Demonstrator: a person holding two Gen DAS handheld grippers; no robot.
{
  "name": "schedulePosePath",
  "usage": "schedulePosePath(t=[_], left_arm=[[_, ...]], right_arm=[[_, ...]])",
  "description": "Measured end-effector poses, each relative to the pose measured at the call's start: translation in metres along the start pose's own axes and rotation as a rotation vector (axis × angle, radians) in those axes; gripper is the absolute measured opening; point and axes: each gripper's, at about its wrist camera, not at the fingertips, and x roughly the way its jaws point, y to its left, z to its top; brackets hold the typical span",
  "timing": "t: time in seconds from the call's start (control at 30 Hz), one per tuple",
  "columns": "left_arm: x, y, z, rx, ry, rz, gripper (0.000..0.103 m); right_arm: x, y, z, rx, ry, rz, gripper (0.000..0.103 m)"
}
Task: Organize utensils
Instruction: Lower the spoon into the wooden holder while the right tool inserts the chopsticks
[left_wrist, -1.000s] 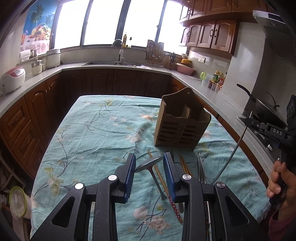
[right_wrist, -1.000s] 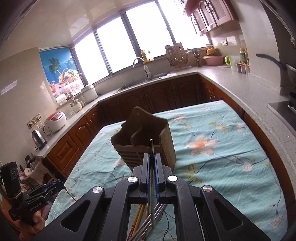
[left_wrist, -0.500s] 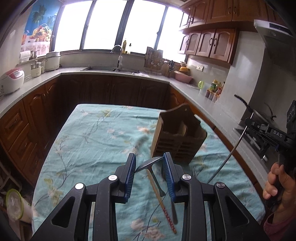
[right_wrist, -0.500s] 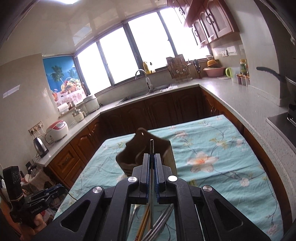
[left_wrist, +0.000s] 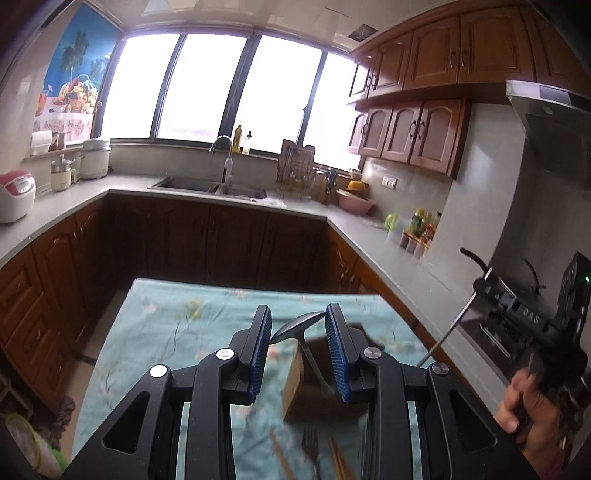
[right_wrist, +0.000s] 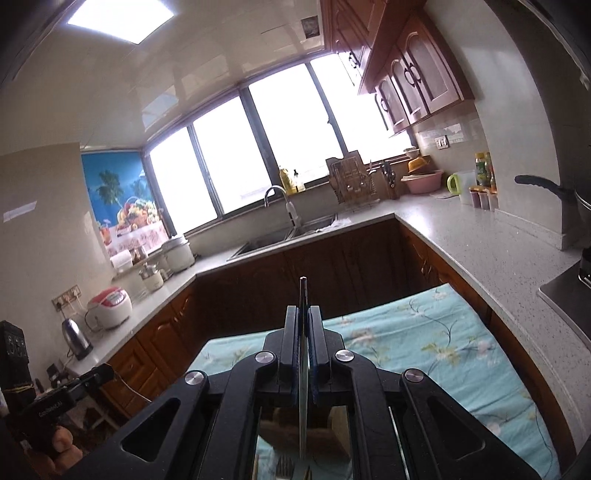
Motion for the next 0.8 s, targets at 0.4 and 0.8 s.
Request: schedulePosePath(t=[0.4,0.8], left_arm=[[0.132,0.009,-0.020,-0.050,0.101,0.025,0.029],[0.191,0.015,-0.025,-0.080,0.175,0.023,0.029]], right_arm=[[0.070,-0.026,-0.010,0.051,0.001,-0.020,0.005],[0.106,-0.049,-0.058,0.087,0.102,-0.037,0.005]])
